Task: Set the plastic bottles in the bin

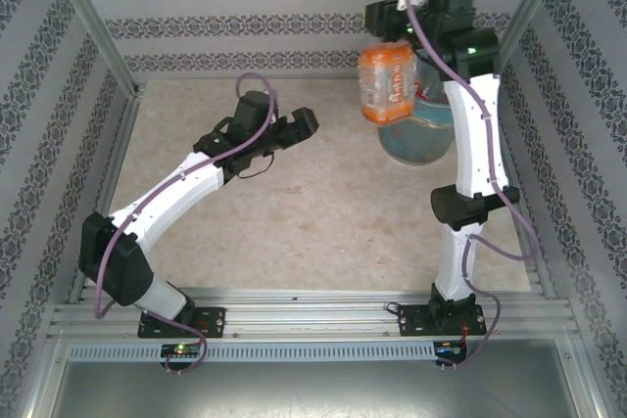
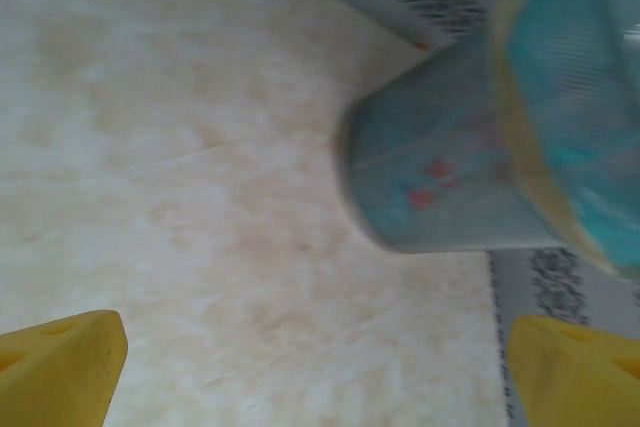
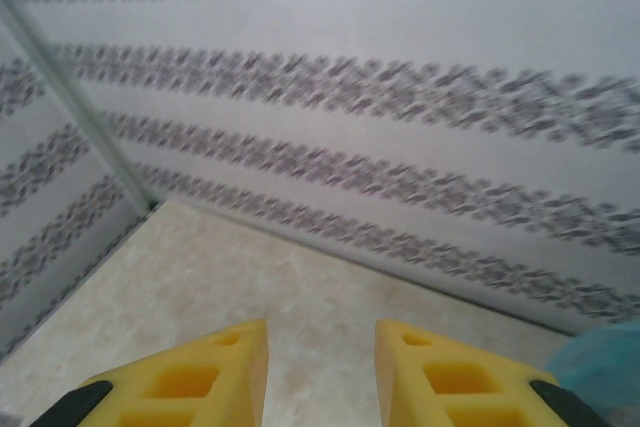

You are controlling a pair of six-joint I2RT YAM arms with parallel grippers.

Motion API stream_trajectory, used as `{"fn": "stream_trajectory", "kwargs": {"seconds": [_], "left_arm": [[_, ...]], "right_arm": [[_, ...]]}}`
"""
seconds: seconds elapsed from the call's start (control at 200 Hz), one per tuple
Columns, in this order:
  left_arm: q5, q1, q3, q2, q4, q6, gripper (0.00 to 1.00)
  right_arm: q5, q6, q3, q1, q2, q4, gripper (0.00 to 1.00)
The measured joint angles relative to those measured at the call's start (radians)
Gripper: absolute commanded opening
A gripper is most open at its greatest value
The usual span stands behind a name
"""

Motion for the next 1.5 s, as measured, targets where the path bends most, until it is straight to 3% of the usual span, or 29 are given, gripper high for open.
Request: {"fn": "stream_trajectory", "kwargs": {"seconds": [0.135, 0.365, 0.729, 0.869, 1.169, 1.249, 1.424, 1.504], "left_arm": [[0.026, -0.04, 0.086, 0.062, 0.055, 0.031, 0.98], [0.052, -0.061, 0.161, 0.151, 0.084, 0.056, 0.98], [0.053, -0.068, 0.161, 0.198, 0.091, 0.057, 0.98], [0.054, -0.068, 0.161, 0.221, 0.091, 0.057, 0.98], [0.06, -0.068, 0.172, 0.235, 0.09, 0.056, 0.98], [0.06, -0.068, 0.172, 0.235, 0.09, 0.056, 0.98], [0.06, -0.068, 0.172, 0.235, 0.09, 0.052, 0.98], [0.06, -0.068, 0.172, 0.235, 0.091, 0.052, 0.98]], "right_arm": [[0.042, -0.001, -0.028, -0.076, -0.04, 0.047, 0.0], [0.225, -0.08, -0.06, -0.122, -0.055, 0.159, 0.0], [0.465, -0.253, -0.064, -0.122, 0.104, 0.361, 0.0], [0.49, -0.252, -0.141, -0.132, 0.148, 0.367, 0.0], [0.441, -0.115, -0.496, -0.232, 0.105, 0.473, 0.0], [0.419, -0.08, -0.525, -0.258, 0.085, 0.497, 0.16], [0.391, -0.053, -0.544, -0.274, 0.077, 0.515, 0.23], [0.381, -0.054, -0.544, -0.274, 0.077, 0.518, 0.47]]}}
